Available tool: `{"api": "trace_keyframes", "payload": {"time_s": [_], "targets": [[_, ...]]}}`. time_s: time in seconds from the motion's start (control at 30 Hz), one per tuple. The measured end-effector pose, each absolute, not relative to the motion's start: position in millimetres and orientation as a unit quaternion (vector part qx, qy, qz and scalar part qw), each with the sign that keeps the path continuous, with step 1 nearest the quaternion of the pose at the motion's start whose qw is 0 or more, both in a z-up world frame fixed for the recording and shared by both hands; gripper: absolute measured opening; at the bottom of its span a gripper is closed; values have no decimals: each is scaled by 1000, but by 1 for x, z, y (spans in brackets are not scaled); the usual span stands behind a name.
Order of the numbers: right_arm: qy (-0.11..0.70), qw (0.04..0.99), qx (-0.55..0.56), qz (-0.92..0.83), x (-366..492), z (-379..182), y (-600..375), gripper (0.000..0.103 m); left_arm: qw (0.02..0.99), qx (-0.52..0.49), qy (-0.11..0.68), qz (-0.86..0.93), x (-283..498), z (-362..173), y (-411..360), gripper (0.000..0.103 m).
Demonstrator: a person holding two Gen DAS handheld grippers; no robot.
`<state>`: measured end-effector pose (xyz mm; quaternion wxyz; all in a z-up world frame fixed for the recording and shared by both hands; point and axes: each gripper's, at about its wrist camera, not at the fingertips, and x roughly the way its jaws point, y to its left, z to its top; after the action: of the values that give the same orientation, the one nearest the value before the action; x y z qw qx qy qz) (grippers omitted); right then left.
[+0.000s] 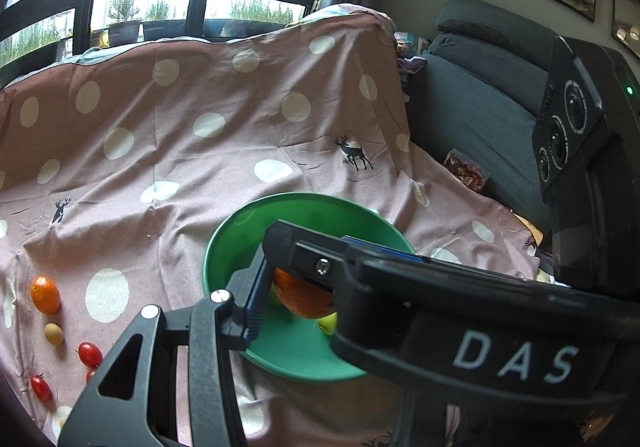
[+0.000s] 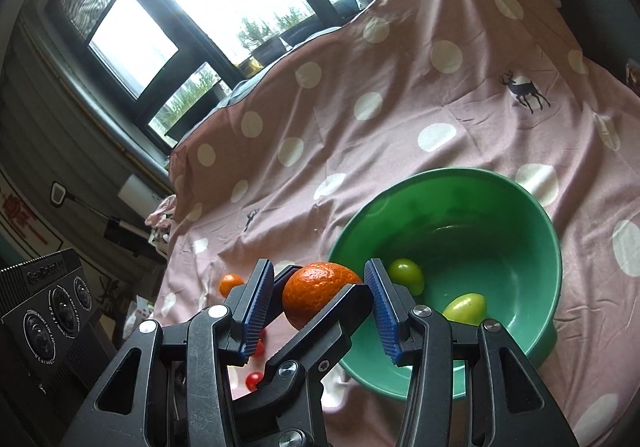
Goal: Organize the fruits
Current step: 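Lower the mandarin into the green bowl and open the right tool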
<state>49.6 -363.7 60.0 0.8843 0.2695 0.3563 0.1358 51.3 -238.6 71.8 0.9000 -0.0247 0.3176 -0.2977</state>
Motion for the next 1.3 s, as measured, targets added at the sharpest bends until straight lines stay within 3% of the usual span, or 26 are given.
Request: {"api": "trace_keyframes", "payload": {"time_s": [0.57, 0.67, 1.17, 1.23, 1.3], "targets": [[386, 865, 302, 104, 61, 37, -392, 51, 886, -33, 344, -310, 70, 52, -264, 42], [388, 864, 305, 104, 63, 35, -394, 51, 885, -31, 341, -315, 70, 52, -266, 35], [407, 854, 312, 87, 71, 21, -403, 51, 870, -53, 366, -326, 81, 37, -273, 35], [409, 852, 315, 88, 72, 20, -404, 51, 868, -63, 370, -324, 81, 35, -271, 36], [410, 849, 321, 88, 73, 18, -405, 51, 867, -76, 375, -318, 82, 33, -268, 44]]}}
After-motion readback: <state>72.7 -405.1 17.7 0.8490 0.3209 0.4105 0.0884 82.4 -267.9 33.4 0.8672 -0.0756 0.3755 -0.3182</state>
